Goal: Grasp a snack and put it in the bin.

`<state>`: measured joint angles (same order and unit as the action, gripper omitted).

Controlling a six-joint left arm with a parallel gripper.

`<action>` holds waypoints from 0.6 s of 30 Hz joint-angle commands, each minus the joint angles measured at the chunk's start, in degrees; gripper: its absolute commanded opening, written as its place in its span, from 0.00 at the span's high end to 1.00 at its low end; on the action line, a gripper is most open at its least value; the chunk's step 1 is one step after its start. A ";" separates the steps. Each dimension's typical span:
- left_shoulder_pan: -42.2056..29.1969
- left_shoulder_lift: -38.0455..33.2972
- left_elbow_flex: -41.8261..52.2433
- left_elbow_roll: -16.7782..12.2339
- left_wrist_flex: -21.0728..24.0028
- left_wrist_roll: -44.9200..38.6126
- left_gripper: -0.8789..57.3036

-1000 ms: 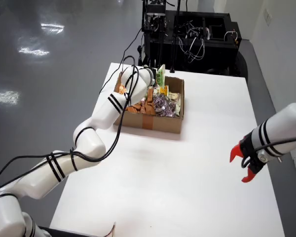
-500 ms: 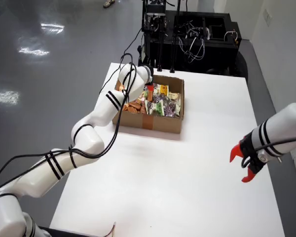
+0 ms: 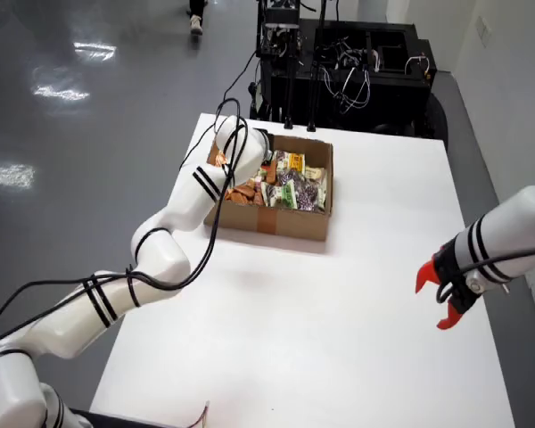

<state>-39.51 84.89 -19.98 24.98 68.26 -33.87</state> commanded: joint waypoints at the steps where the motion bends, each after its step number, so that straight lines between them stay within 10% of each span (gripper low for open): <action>1: -1.20 0.06 -2.21 -0.23 2.46 1.74 0.67; 18: -7.33 -8.69 5.09 -3.36 6.85 5.08 0.96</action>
<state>-46.08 78.66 -18.43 21.84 75.15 -28.16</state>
